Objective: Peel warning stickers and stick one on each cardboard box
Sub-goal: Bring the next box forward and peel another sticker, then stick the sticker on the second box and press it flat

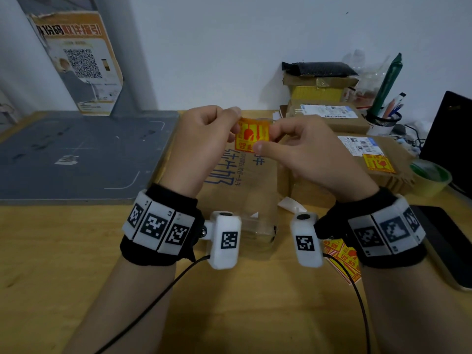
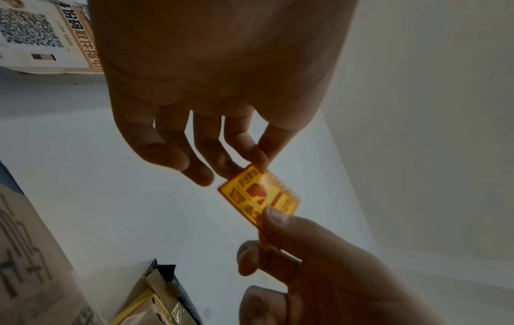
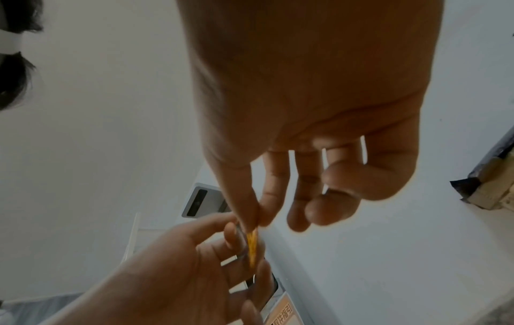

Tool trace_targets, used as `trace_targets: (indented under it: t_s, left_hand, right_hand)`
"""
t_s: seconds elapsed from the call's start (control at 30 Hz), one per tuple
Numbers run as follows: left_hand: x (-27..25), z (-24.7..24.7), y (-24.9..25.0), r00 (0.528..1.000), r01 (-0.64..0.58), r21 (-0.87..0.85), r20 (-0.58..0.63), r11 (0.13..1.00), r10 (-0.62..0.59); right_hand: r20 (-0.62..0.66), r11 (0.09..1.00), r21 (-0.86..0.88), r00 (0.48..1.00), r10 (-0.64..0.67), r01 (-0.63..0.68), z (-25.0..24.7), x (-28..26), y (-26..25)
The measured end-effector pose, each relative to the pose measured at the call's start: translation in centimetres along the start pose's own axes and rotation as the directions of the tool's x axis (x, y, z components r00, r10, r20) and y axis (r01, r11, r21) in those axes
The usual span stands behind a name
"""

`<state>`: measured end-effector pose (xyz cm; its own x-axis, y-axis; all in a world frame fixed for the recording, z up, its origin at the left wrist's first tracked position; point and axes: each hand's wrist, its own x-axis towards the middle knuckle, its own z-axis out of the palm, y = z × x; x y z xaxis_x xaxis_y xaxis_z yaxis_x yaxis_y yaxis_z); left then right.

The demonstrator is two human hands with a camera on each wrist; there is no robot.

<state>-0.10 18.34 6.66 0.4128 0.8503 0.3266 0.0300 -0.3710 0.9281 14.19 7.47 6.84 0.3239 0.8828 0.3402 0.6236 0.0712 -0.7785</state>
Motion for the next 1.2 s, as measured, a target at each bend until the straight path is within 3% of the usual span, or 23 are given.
trace_targets:
  t_s: [0.2,0.3,0.4,0.5,0.7,0.8,0.97,1.07,1.2]
  left_hand:
    - [-0.4,-0.1,0.7,0.996,0.073,-0.010,0.054,0.997,-0.073]
    - [-0.5,-0.2,0.7,1.000,0.015,-0.021,0.023,1.000,-0.015]
    - [-0.6,0.0,0.5,0.999,-0.044,-0.042,0.027,0.998,0.045]
    - [-0.7,0.4,0.2,0.991,-0.027,-0.031,0.130,0.999,0.030]
    - [-0.8,0.1,-0.2,0.968,-0.048,0.029,0.249,0.998,0.040]
    - [-1.1,0.2,-0.3,0.953,-0.074,0.014,0.295,0.997,0.066]
    - [-1.9,0.5,-1.1,0.963,-0.029,-0.008,0.267,1.000,0.030]
    - [-2.7,0.0,-1.5,0.973,0.029,-0.031,0.229,0.999,-0.022]
    - [-3.7,-1.8,-1.5,0.983,0.123,-0.019,0.137,0.992,-0.119]
  right_hand:
    - [-0.139,0.985,0.173,0.990,0.024,0.001,-1.0,0.2,0.4]
    - [-0.147,0.973,0.229,0.989,0.028,0.006,-1.1,0.3,0.5]
    - [-0.101,0.972,0.235,0.994,0.048,-0.023,-1.0,0.3,0.5]
    - [-0.030,0.966,0.254,0.998,0.049,-0.040,-1.0,0.0,0.2]
    - [-0.076,0.966,0.253,0.994,0.082,-0.060,-0.8,-0.1,-0.1]
    - [-0.030,0.958,0.277,0.995,0.091,-0.079,-0.8,-0.7,-0.3]
    - [-0.071,0.974,0.212,0.993,0.095,-0.078,-0.5,-2.3,-0.4]
    - [-0.105,0.975,0.147,0.977,0.183,-0.167,-0.2,-3.1,-0.3]
    - [-0.055,0.963,0.090,0.964,0.261,-0.255,1.2,-4.3,-1.1]
